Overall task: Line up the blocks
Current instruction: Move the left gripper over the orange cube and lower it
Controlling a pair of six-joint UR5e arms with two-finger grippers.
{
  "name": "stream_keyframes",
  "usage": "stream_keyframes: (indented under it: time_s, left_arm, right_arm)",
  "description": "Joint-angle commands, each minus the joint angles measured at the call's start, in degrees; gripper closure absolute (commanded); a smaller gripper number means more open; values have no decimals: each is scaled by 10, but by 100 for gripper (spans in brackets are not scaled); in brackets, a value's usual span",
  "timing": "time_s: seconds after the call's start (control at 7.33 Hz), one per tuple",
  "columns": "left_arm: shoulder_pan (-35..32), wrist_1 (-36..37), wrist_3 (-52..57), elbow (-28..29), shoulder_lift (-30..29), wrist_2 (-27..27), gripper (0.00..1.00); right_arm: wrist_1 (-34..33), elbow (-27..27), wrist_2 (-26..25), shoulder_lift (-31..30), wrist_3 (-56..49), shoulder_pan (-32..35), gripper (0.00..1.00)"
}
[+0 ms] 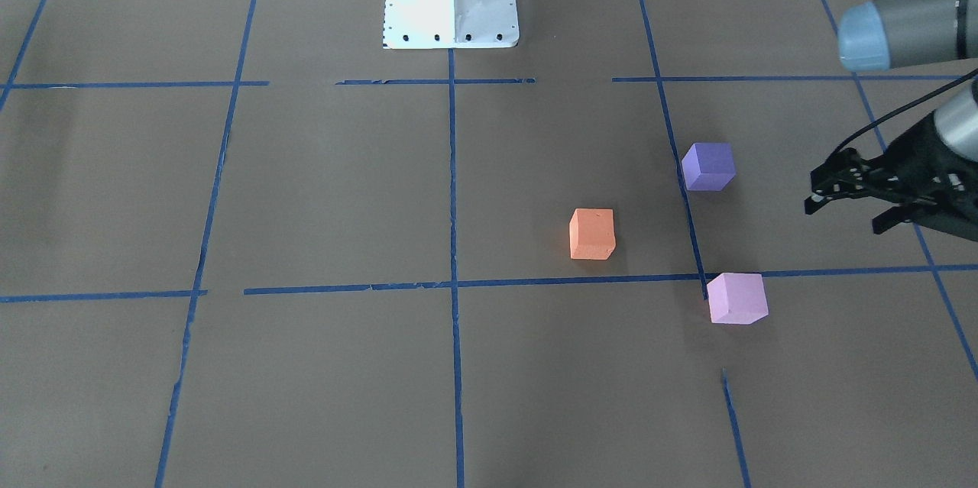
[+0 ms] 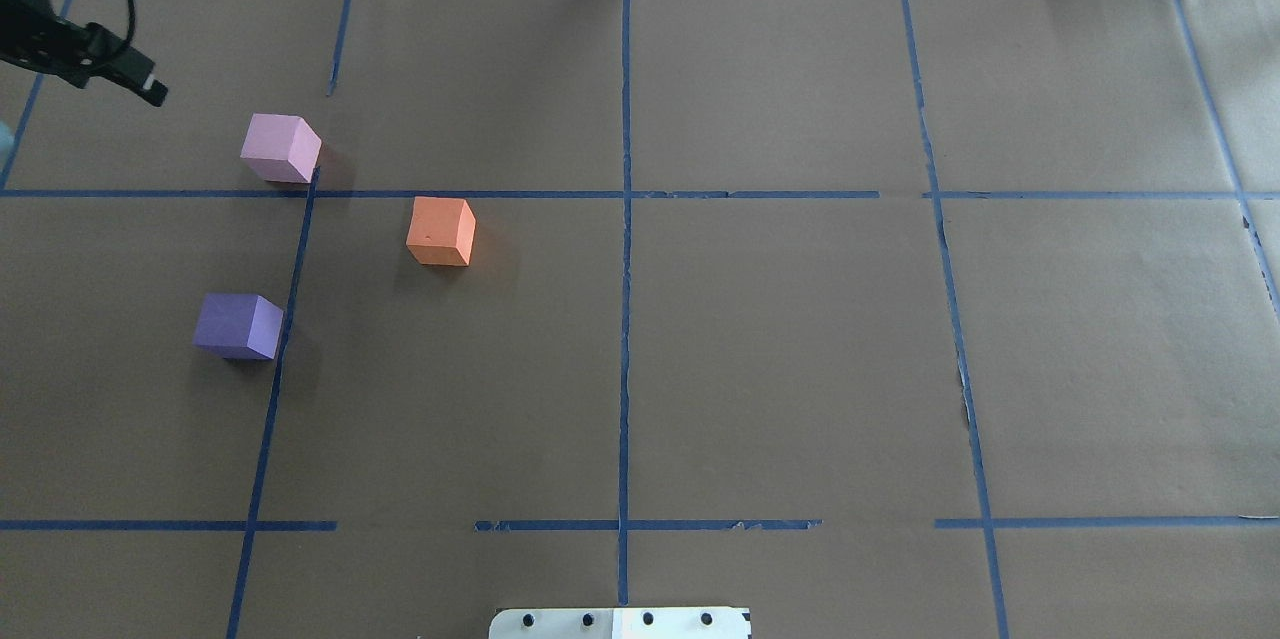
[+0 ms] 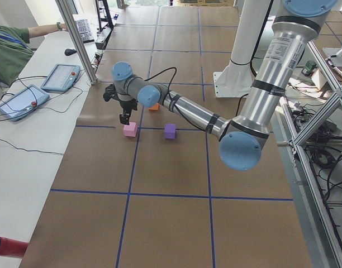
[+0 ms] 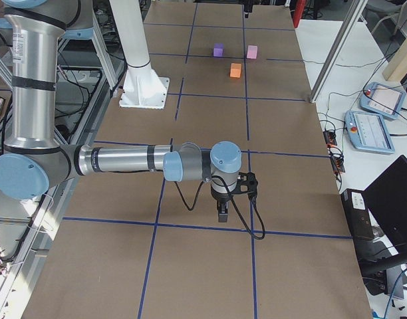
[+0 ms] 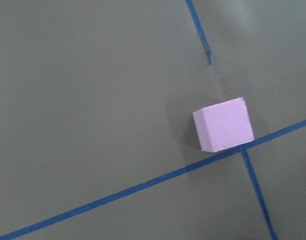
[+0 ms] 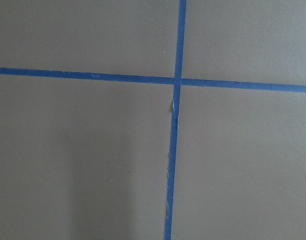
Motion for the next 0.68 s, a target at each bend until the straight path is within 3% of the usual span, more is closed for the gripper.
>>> stream_keyframes:
  time_s: [0.0,0.55]
  left_arm:
    - [117,1,-159,10,-74,63,0]
    - [212,-20,-297,66,-138,156,0]
  right_arm:
    - [0,1,0,0,0,0,0]
    - [0,0,0,0,0,0,0]
